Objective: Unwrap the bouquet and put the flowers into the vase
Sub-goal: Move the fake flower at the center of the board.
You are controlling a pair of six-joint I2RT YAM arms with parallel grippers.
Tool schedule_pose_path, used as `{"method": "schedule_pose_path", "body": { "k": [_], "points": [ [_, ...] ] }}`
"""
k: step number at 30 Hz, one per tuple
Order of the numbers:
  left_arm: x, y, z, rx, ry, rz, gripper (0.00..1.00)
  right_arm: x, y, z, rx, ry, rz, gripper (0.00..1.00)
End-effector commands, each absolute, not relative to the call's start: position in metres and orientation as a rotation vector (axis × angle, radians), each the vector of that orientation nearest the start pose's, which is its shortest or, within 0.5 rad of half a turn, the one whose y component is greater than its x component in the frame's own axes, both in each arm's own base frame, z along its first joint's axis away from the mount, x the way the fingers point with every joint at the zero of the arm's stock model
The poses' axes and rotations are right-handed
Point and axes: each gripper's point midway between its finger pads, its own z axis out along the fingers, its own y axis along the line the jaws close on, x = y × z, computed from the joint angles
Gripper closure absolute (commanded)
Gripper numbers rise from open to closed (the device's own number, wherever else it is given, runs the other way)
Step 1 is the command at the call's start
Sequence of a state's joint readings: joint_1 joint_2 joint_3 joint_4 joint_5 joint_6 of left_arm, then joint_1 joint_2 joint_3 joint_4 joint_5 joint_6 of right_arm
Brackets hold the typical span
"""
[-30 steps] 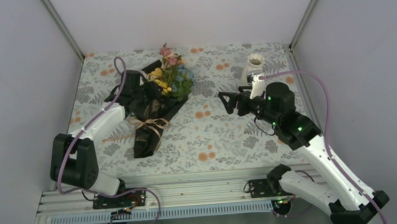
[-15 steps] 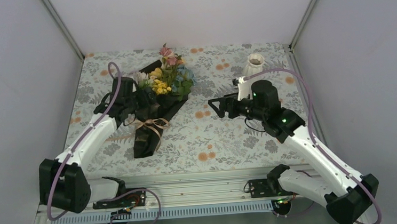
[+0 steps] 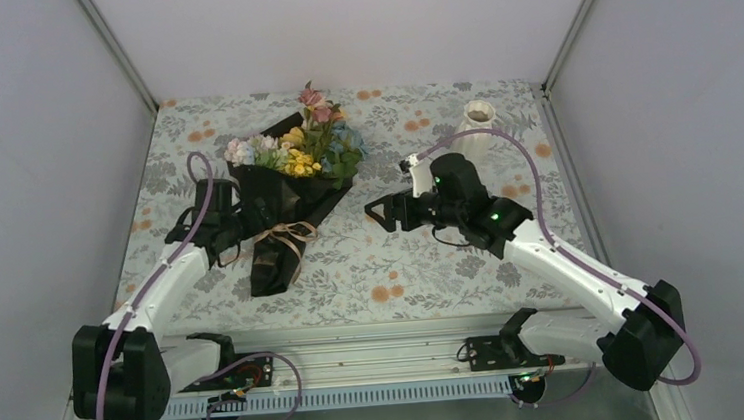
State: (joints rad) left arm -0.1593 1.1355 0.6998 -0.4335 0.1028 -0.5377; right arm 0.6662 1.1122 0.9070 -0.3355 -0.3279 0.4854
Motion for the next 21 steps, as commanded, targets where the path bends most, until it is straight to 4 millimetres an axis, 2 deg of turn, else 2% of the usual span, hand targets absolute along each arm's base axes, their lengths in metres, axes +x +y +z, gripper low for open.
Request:
{"method": "schedule_pose_path", "body": {
  "k": [1, 5, 9, 21],
  "points": [
    [0.314, -0.080, 0.103, -0.376, 2.454, -0.510, 0.11, 0.248, 0.279, 0.251, -0.450, 2.180, 1.009, 0.16],
    [0.316, -0.094, 0.086, -0.298, 2.485, -0.587, 0.13, 0.247, 0.283, 0.250, -0.475, 2.180, 0.988, 0.16],
    [0.317, -0.104, 0.073, -0.246, 2.517, -0.592, 0.14, 0.245, 0.284, 0.239, -0.495, 2.206, 0.963, 0.16],
    [0.315, -0.167, 0.072, -0.091, 2.494, -0.867, 0.23, 0.243, 0.291, 0.227, -0.512, 2.228, 0.949, 0.24]
  ]
}}
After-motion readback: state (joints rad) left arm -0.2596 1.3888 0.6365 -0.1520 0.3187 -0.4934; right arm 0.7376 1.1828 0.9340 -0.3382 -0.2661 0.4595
